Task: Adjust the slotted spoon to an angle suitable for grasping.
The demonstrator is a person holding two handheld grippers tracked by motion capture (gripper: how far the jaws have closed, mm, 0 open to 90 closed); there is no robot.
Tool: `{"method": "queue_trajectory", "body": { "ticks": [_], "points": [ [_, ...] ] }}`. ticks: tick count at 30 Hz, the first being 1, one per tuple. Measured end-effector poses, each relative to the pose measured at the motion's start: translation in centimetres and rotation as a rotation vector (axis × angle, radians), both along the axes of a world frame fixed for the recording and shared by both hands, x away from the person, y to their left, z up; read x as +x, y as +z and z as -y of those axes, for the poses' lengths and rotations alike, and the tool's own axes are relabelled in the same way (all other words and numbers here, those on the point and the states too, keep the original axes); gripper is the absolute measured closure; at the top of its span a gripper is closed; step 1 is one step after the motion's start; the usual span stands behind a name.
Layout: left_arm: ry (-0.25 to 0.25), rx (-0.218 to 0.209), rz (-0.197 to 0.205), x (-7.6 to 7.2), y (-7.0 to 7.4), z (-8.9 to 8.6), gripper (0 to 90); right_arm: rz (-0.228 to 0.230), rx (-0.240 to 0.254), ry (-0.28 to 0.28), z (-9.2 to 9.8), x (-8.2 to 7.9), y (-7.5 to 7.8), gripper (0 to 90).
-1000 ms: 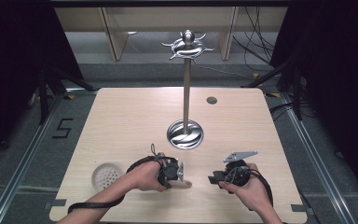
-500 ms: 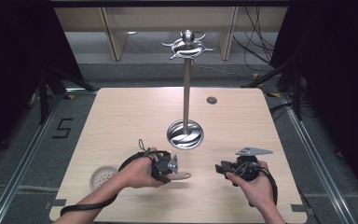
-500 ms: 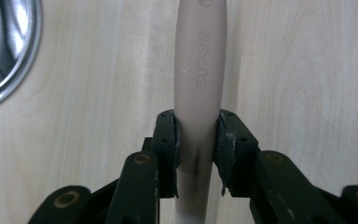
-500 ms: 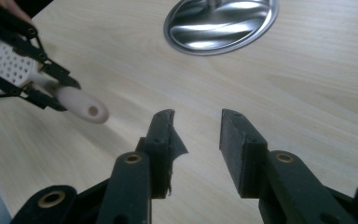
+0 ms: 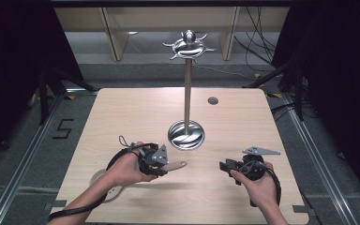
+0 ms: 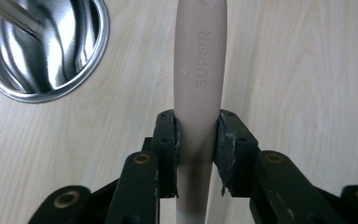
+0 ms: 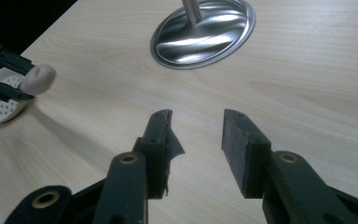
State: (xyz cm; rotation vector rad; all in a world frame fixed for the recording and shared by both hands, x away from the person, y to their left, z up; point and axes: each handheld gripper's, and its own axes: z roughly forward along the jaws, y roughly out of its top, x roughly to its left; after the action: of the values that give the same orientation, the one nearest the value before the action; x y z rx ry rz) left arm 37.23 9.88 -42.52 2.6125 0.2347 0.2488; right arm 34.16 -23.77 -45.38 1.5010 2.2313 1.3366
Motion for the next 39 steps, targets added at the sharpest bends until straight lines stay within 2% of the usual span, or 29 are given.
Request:
{"method": "queue_trajectory", "body": {
  "ticks": [1, 3, 4, 5, 6, 7, 8, 11, 13, 14, 15, 16, 19, 21, 22, 25, 26, 27, 28, 29, 31, 32, 33, 34, 35, 36, 37, 38, 39],
  "points": [
    [0.019, -0.030, -0.010, -0.1, 0.1, -0.2, 69.9, 0.005, 0.012, 0.001, 0.0, 0.0, 0.0, 62.7],
    [0.027, -0.043, -0.003, -0.1, 0.2, -0.4, 70.0, -0.001, -0.007, -0.010, 0.0, -0.1, 0.1, 62.6],
    [0.040, -0.076, -0.003, -0.1, 0.5, -0.9, 70.0, 0.001, -0.012, -0.013, 0.0, -0.1, 0.1, 62.5],
    [0.029, -0.059, 0.007, 0.0, 0.9, -1.2, 69.9, -0.008, -0.004, -0.011, 0.0, -0.1, 0.1, 62.5],
    [0.039, -0.081, 0.013, 0.0, 1.0, -1.5, 70.0, 0.000, -0.011, -0.013, 0.0, -0.1, 0.1, 62.4],
    [0.048, -0.101, 0.008, 0.0, 1.2, -1.8, 70.0, 0.006, 0.012, -0.001, 0.0, 0.0, 0.0, 62.4],
    [0.056, -0.113, 0.010, -0.1, 1.4, -2.0, 70.0, 0.005, 0.012, 0.000, 0.0, 0.1, -0.1, 62.3],
    [0.060, -0.122, 0.015, 0.0, 1.7, -2.6, 70.0, 0.006, 0.005, -0.003, -0.1, 0.1, -0.1, 62.3],
    [0.093, -0.170, 0.036, -0.2, 2.2, -3.5, 70.0, -0.004, 0.010, -0.001, -0.1, 0.2, -0.1, 62.2],
    [0.083, -0.164, 0.037, -0.2, 2.5, -3.9, 70.0, -0.007, 0.020, 0.008, -0.1, 0.2, -0.1, 62.2],
    [0.083, -0.164, 0.037, -0.2, 2.5, -3.9, 70.0, 0.001, 0.005, 0.005, -0.1, 0.2, -0.1, 62.1],
    [0.115, -0.207, 0.043, -0.3, 2.6, -4.3, 70.0, 0.001, 0.009, 0.008, -0.1, 0.2, -0.2, 61.8],
    [0.129, -0.228, 0.051, -0.3, 2.8, -5.0, 70.0, -0.009, 0.014, 0.014, -0.2, 0.4, -0.3, 61.6],
    [0.150, -0.266, 0.058, -0.2, 3.1, -5.6, 70.0, -0.005, 0.002, 0.014, -0.2, 0.6, -0.4, 61.6],
    [0.158, -0.276, 0.060, -0.2, 3.2, -5.8, 70.0, -0.005, 0.012, 0.021, -0.2, 0.6, -0.3, 61.6],
    [0.163, -0.288, 0.064, -0.1, 3.4, -6.2, 70.0, 0.006, 0.012, 0.016, -0.3, 0.6, -0.2, 61.6],
    [0.173, -0.315, 0.068, 0.0, 3.6, -6.5, 70.1, -0.008, 0.038, 0.004, -0.5, 0.5, -0.1, 61.7],
    [0.179, -0.324, 0.073, 0.0, 3.7, -6.8, 70.0, -0.001, 0.036, 0.008, -0.4, 0.6, 0.0, 61.6],
    [0.179, -0.327, 0.081, 0.1, 3.8, -7.0, 70.0, 0.035, 0.016, 0.023, -0.2, 0.9, -0.1, 61.6],
    [0.197, -0.354, 0.076, 0.1, 3.8, -7.1, 70.0, 0.034, 0.012, 0.022, -0.2, 0.9, 0.0, 61.6],
    [0.198, -0.364, 0.082, 0.3, 4.1, -7.5, 70.0, 0.037, 0.025, 0.026, -0.2, 1.1, 0.0, 61.6],
    [0.204, -0.357, 0.084, 0.3, 4.2, -7.7, 70.0, 0.047, 0.003, 0.022, -0.1, 1.1, 0.1, 61.7],
    [0.217, -0.382, 0.087, 0.4, 4.3, -7.8, 70.0, 0.047, 0.003, 0.020, -0.2, 1.1, 0.1, 61.6],
    [0.218, -0.387, 0.093, 0.4, 4.5, -8.0, 70.0, 0.040, 0.023, 0.031, -0.3, 1.2, 0.0, 61.6],
    [0.224, -0.396, 0.097, 0.5, 4.7, -8.2, 70.0, 0.055, 0.009, 0.024, -0.4, 1.3, -0.1, 61.6],
    [0.236, -0.409, 0.104, 0.4, 4.9, -8.4, 70.0, 0.051, 0.021, 0.033, -0.4, 1.2, -0.1, 61.5],
    [0.227, -0.419, 0.109, 0.5, 5.1, -8.6, 70.0, 0.043, 0.005, 0.029, -0.5, 1.1, 0.0, 61.5],
    [0.227, -0.419, 0.109, 0.5, 5.1, -8.6, 70.1, 0.019, 0.036, 0.019, -0.7, 1.0, 0.0, 61.4],
    [0.244, -0.421, 0.118, 0.4, 5.3, -8.8, 70.1, 0.019, 0.036, 0.019, -0.7, 1.0, 0.0, 61.4]
  ]
}}
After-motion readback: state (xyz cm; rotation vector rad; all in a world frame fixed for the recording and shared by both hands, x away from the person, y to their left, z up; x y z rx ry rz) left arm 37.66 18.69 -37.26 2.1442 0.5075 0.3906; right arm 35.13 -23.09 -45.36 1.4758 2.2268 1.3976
